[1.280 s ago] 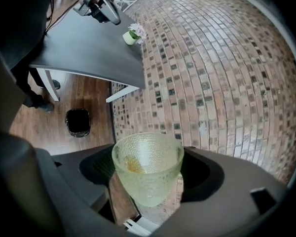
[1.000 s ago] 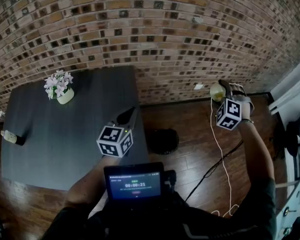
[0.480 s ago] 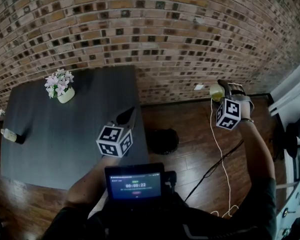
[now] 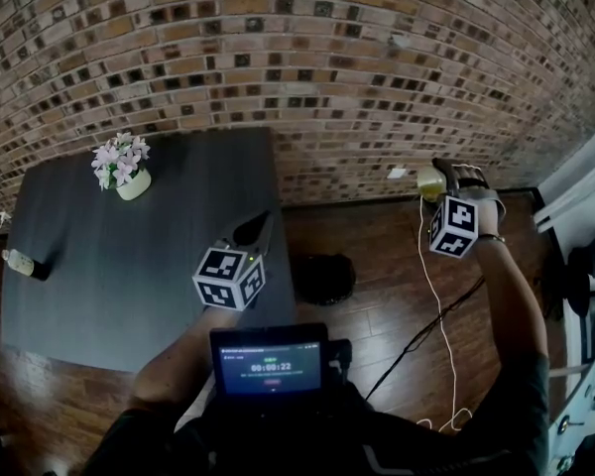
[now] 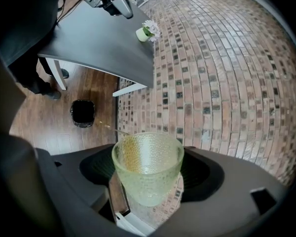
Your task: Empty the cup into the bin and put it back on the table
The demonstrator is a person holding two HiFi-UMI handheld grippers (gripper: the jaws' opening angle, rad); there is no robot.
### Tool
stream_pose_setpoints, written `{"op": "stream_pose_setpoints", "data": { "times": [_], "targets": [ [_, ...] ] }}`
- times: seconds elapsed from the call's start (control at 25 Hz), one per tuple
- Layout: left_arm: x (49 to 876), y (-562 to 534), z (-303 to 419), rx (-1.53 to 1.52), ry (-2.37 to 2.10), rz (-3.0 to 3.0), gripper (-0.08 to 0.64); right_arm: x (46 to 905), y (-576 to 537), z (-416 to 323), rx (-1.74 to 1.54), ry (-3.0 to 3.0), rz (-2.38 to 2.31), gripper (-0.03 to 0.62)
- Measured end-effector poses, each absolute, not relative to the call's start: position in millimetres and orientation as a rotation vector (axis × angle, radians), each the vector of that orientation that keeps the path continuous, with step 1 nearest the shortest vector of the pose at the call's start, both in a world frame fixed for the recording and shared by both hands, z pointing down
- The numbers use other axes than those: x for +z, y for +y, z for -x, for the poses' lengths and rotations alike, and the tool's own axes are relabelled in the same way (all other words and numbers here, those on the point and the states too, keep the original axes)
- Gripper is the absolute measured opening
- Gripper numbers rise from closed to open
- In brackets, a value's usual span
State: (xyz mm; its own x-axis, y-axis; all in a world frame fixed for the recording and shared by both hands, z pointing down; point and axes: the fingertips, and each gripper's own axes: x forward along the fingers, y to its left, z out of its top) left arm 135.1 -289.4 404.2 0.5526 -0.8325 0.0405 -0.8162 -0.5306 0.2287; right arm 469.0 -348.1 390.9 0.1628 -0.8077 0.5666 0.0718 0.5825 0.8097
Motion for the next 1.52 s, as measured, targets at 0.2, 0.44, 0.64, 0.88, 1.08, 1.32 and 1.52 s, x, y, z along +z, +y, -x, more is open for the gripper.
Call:
{"op": "stream_pose_setpoints", "data": {
  "times": [0.2,0.44,0.64,0.88,1.08,1.32,1.52],
  "targets": [
    [403.5,-287.6,-135.6,-0.104,-1.382,-2.574,0.003,390.0,-348.0,-465.9,-0.721,-1.257,-0.716,0.391],
    [403.2,-287.7,-134.3,-0.108,-1.385,-2.575,0.003,388.6,-347.5,-463.8,-0.734,-1.238,-0.700,0.391],
    [404.2,-287.8,-132.9,-0.100,-1.386,-2.572,0.003,391.0,-347.6,-468.3,-0.743,-1.201,-0.678,0.391],
    [404.6,-286.1,-133.5,-0.100,-1.384,-2.573,0.003,381.3,-342.7,-447.4,-0.785,-1.210,-0.657,0.391],
    [406.0,-284.9,-131.8,-0.093,-1.390,-2.572,0.003,379.0,-343.3,-446.0,-0.812,-1.179,-0.634,0.391],
    [406.4,-284.1,-129.8,-0.094,-1.393,-2.573,0.003,381.9,-343.1,-443.1,-0.818,-1.165,-0.618,0.391],
    [406.6,-284.6,-128.7,-0.089,-1.399,-2.571,0.003,384.6,-343.9,-441.6,-0.824,-1.151,-0.597,0.391]
  ]
}}
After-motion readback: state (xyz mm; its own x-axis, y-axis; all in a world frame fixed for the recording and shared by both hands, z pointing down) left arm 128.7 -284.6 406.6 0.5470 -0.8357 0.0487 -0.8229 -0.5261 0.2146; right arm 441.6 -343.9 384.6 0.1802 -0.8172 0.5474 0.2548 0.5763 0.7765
